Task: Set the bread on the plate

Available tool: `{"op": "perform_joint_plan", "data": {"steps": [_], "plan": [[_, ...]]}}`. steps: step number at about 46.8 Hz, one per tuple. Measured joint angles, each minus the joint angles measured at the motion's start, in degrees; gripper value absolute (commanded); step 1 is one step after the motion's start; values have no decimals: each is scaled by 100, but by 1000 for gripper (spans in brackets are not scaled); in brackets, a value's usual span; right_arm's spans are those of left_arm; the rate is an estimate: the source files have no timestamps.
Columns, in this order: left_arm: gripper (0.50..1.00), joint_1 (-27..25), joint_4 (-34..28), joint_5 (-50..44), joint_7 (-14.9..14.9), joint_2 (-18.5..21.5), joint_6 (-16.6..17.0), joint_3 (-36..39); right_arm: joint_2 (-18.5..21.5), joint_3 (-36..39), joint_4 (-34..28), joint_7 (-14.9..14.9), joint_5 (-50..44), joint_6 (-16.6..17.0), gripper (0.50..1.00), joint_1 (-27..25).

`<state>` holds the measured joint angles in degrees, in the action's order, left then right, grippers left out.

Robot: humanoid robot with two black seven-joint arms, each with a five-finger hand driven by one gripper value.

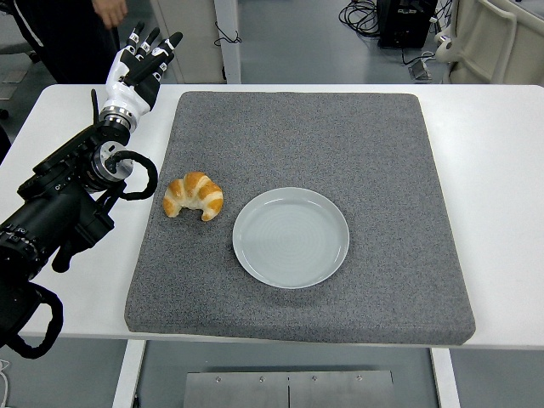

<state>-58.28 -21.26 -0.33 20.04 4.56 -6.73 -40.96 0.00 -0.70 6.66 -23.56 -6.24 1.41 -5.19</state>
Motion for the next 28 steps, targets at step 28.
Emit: {"op": "perform_joint_plan", "data": {"steps": [28], "plan": [[971, 26, -1, 14, 17, -11, 4, 19, 0, 0, 1, 0, 0, 0, 1000, 0]]}}
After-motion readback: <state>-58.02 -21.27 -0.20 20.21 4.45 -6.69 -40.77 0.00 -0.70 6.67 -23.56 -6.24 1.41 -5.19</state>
